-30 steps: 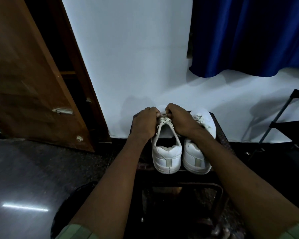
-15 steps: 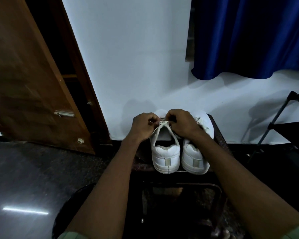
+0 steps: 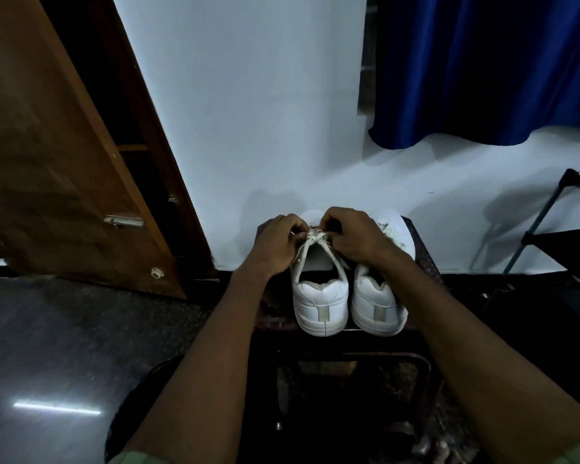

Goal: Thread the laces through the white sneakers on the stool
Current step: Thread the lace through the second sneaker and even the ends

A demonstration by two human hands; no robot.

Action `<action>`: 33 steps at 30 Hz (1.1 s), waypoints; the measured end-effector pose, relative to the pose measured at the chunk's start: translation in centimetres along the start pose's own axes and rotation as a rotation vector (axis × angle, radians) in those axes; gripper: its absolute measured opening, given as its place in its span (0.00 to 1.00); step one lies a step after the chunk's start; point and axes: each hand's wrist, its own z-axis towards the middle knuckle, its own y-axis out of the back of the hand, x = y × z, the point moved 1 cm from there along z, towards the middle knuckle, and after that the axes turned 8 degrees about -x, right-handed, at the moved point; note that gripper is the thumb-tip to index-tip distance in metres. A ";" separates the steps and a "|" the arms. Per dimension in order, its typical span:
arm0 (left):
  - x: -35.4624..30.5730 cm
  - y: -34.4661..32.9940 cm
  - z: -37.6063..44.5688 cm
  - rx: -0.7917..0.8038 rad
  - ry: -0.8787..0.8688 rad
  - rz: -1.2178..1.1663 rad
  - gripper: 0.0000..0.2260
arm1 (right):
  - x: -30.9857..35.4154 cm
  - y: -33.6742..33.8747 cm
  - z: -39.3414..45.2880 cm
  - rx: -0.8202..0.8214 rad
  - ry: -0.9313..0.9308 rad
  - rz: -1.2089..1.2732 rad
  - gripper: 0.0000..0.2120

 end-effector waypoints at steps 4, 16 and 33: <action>-0.3 -0.1 -0.5 -0.064 -0.035 0.027 0.09 | 0.1 -0.2 -0.1 0.012 0.015 -0.018 0.08; 0.3 0.2 0.1 -0.078 0.135 -0.086 0.03 | 0.8 0.9 -0.7 -0.145 -0.039 0.072 0.09; -0.7 0.4 -0.7 -0.087 -0.013 0.028 0.07 | 1.7 0.6 -1.1 -0.043 -0.031 -0.067 0.05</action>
